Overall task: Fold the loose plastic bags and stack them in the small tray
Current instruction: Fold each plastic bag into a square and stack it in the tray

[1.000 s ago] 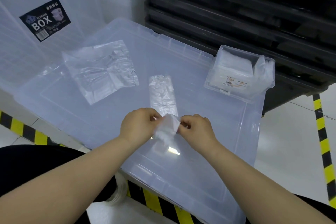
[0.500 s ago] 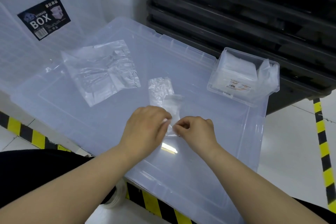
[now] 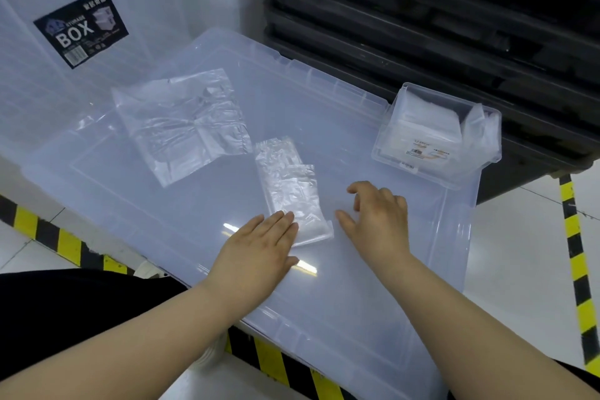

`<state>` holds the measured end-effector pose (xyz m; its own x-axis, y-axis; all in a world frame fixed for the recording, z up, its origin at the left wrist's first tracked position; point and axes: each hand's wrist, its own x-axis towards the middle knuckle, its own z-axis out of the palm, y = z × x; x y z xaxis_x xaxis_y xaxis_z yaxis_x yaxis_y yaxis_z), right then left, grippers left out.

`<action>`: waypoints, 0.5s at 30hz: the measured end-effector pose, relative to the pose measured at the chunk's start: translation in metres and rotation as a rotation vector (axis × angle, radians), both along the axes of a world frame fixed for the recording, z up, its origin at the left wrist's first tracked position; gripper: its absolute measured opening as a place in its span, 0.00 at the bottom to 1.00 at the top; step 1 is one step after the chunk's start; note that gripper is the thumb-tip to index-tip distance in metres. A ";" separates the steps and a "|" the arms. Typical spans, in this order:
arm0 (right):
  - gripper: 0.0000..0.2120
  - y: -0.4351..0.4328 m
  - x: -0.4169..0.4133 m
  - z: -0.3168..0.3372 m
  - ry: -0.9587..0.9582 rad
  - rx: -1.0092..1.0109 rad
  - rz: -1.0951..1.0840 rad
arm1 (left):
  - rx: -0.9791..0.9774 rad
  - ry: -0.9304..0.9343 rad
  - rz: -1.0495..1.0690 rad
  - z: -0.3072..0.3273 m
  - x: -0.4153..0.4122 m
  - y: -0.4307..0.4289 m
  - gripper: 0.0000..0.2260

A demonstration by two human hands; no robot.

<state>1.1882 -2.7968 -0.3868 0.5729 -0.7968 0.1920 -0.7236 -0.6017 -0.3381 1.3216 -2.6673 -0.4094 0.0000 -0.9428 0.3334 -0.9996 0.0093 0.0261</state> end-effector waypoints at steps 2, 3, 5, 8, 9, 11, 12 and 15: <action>0.13 -0.004 -0.006 -0.004 -0.112 -0.098 0.095 | -0.040 0.001 0.001 0.002 0.002 -0.002 0.21; 0.13 -0.003 -0.008 -0.004 -0.142 -0.096 0.195 | -0.051 0.005 0.003 0.003 0.003 -0.003 0.20; 0.15 0.002 -0.010 -0.004 -0.133 -0.079 0.428 | -0.074 0.017 -0.002 0.007 0.003 -0.004 0.18; 0.17 0.012 -0.007 -0.003 0.011 -0.112 0.635 | -0.101 0.030 -0.005 0.008 0.003 -0.007 0.17; 0.17 0.015 -0.004 -0.004 0.055 -0.134 0.655 | -0.099 0.035 -0.003 0.008 0.003 -0.007 0.17; 0.16 0.019 0.004 -0.005 0.084 -0.168 0.654 | -0.098 0.049 -0.011 0.007 0.004 -0.007 0.18; 0.15 0.020 0.006 -0.006 0.074 -0.172 0.644 | -0.103 0.055 -0.016 0.007 0.004 -0.008 0.18; 0.15 0.020 0.009 -0.009 0.020 -0.115 0.610 | -0.095 0.064 -0.022 0.008 0.007 -0.008 0.17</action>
<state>1.1975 -2.7764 -0.3959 0.9229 -0.2996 0.2417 -0.2433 -0.9406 -0.2369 1.3285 -2.6752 -0.4011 0.0032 -0.9071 0.4210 -0.9955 0.0371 0.0876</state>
